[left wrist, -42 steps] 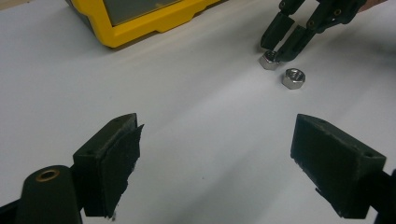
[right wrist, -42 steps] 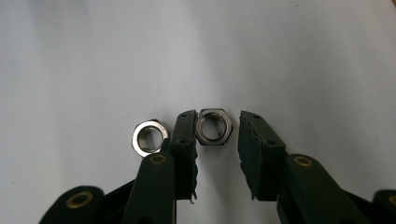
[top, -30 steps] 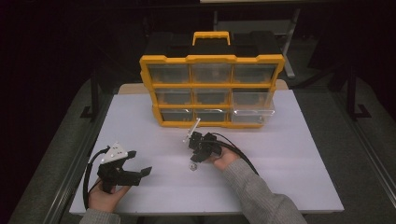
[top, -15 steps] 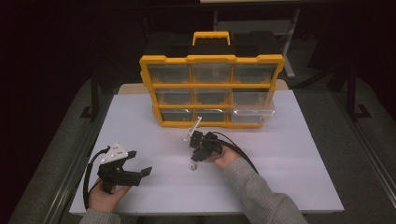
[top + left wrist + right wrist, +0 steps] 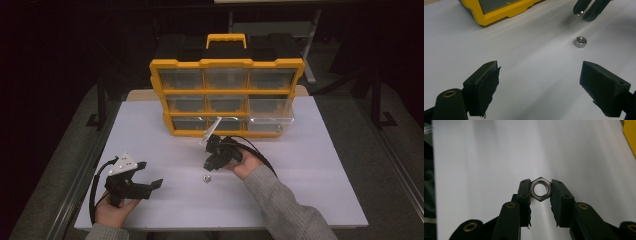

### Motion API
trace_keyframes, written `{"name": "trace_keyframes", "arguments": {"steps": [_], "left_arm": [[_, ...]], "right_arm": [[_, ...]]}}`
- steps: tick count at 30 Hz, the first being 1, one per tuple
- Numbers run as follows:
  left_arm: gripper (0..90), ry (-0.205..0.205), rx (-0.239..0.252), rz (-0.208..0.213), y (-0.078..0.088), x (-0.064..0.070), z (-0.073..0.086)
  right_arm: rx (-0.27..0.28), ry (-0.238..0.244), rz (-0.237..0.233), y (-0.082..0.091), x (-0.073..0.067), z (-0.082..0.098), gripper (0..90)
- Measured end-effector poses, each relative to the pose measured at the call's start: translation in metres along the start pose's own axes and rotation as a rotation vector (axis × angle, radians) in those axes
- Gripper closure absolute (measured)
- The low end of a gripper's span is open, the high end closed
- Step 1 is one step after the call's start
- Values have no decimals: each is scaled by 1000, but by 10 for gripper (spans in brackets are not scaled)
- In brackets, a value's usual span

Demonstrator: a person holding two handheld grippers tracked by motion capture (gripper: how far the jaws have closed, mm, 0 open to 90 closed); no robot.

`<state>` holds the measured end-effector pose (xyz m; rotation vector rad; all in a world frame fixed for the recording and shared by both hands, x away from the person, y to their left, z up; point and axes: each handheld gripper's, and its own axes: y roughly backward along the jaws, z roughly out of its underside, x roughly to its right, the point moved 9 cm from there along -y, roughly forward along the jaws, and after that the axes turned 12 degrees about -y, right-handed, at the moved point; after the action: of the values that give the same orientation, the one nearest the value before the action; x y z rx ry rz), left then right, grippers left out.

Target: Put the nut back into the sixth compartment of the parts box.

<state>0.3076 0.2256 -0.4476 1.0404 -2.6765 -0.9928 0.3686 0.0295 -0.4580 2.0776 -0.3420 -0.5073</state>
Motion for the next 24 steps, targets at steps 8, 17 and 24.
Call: {"name": "trace_keyframes", "arguments": {"steps": [8, 17, 24], "left_arm": [[153, 1, 1, -1, 0, 0, 0], [153, -4, 3, -2, 0, 0, -1], [153, -10, 1, -3, 0, 0, 0]], "right_arm": [[8, 1, -2, 25, -1, -5, 691], [52, -10, -3, 63, 4, -12, 691], [82, -16, 4, 92, 11, -17, 691]]}}
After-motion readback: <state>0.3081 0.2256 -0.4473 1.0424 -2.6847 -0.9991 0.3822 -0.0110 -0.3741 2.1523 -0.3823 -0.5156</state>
